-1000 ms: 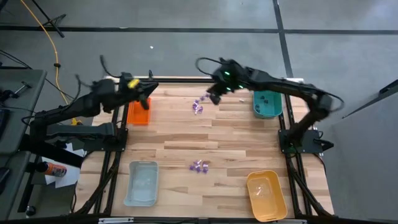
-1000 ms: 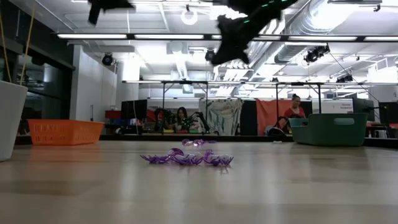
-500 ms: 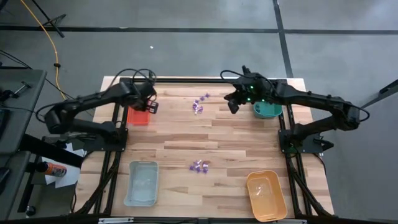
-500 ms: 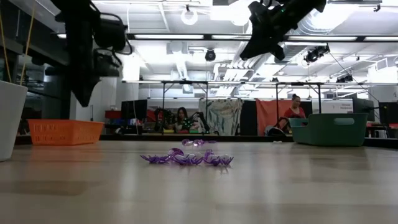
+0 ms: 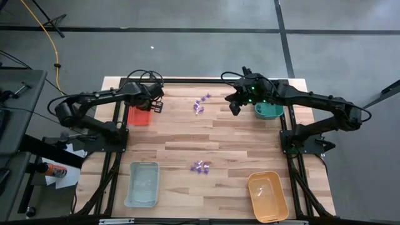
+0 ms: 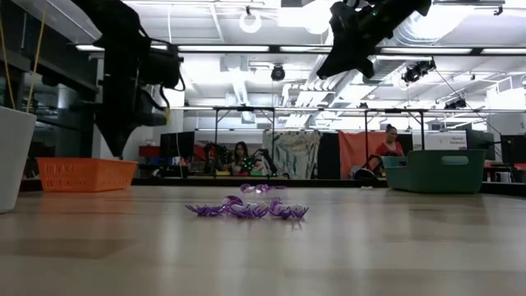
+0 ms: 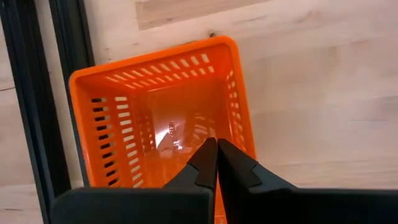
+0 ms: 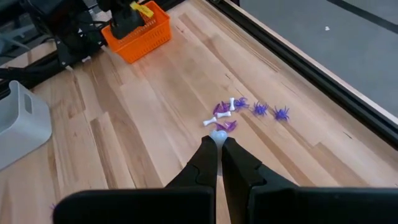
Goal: Sort Halloween decoration
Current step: Put the white bone toy into the orange bin
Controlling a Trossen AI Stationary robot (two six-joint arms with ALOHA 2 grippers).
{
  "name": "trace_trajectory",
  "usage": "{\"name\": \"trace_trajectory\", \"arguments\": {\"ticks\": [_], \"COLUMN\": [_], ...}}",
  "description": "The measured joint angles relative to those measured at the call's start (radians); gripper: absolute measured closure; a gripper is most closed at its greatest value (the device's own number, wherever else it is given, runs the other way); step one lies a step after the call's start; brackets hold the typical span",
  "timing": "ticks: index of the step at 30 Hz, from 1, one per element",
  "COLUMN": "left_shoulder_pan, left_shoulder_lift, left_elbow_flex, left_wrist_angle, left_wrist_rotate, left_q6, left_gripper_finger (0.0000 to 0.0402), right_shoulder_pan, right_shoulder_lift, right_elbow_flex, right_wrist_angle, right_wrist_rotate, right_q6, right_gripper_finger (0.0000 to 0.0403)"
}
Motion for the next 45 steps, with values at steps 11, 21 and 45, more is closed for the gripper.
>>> {"name": "trace_trajectory", "arguments": {"ticks": [11,21,45], "left_shoulder_pan": [-0.002,-0.005,0.007], "left_shoulder_lift": [0.100,0.120,-0.077], "left_elbow_flex": [0.000,0.000,0.176], "left_wrist_angle": [0.046,0.152,0.176], "left_wrist_rotate": [0.019,0.096,0.180], "left_q6": [-0.036,-0.067,0.014], "left_gripper_finger": [0.0402,0.0402,0.0402], "right_shoulder_pan": [0.000,0.000,0.028], "right_shoulder_lift": [0.000,0.000,0.108], "right_elbow_flex": [0.000,0.000,0.002], "right_wrist_angle": [-0.002,-0.002,0.219], "right_wrist_rotate": [-0.003,-0.003,-0.054], "right_q6": [-0.017,-0.029,0.056], "right_gripper_finger": [0.0403,0.0403,0.0403]}}
